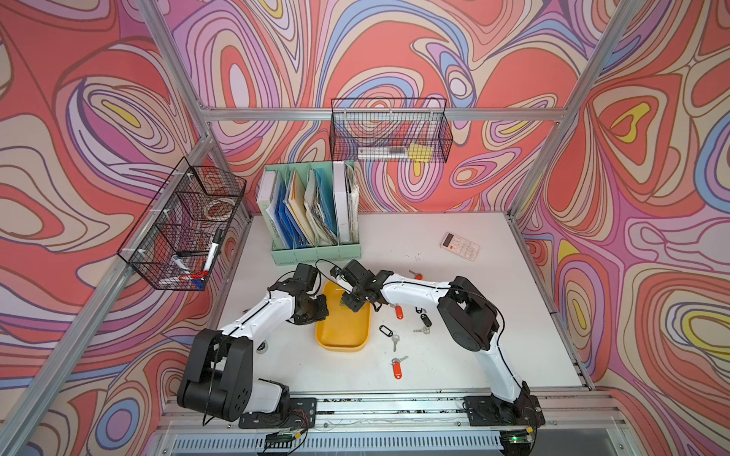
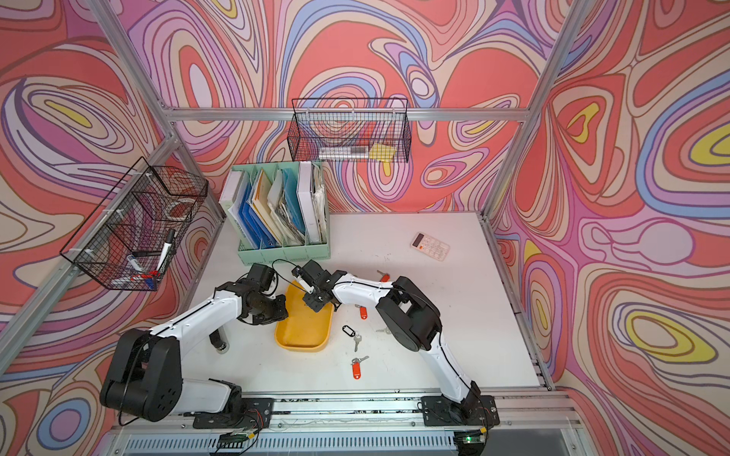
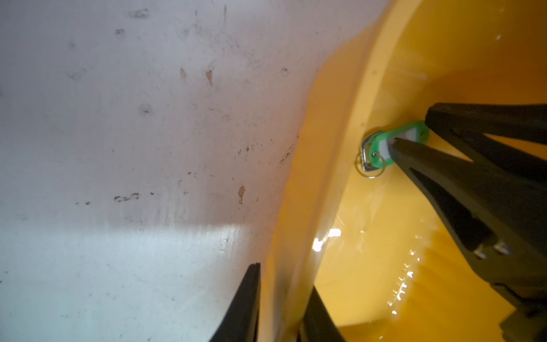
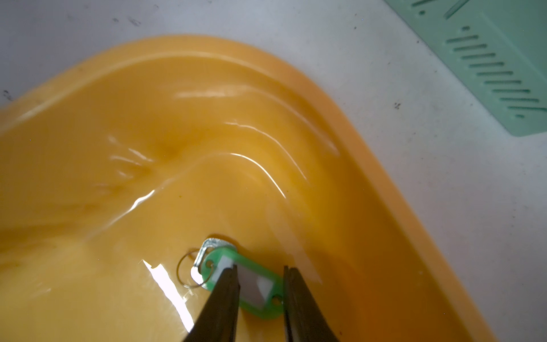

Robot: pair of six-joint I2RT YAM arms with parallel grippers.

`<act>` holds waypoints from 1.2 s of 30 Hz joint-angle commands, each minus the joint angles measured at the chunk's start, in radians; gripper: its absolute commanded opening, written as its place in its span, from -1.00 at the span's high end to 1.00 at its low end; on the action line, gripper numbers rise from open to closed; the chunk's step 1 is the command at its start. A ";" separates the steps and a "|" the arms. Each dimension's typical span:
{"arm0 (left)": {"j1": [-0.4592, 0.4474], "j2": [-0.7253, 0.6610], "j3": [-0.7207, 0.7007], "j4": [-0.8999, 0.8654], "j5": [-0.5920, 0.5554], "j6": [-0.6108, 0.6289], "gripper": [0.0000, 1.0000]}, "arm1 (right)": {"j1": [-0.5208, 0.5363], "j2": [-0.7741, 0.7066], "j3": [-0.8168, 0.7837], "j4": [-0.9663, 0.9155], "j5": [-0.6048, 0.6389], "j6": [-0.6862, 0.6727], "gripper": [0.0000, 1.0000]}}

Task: Take the keys out of the storage box
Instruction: Pick up the key from the storage box.

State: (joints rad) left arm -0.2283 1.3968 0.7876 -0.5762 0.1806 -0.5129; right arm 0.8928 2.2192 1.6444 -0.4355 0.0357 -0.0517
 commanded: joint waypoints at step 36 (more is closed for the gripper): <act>0.005 -0.002 0.000 0.003 0.016 -0.007 0.54 | 0.025 0.068 0.123 -0.055 -0.148 -0.336 -0.03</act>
State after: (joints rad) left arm -0.2283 1.3968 0.7879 -0.5762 0.1886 -0.5137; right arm 0.9039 2.2616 1.7393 -0.4850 -0.1089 -0.3664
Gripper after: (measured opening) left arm 0.231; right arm 0.518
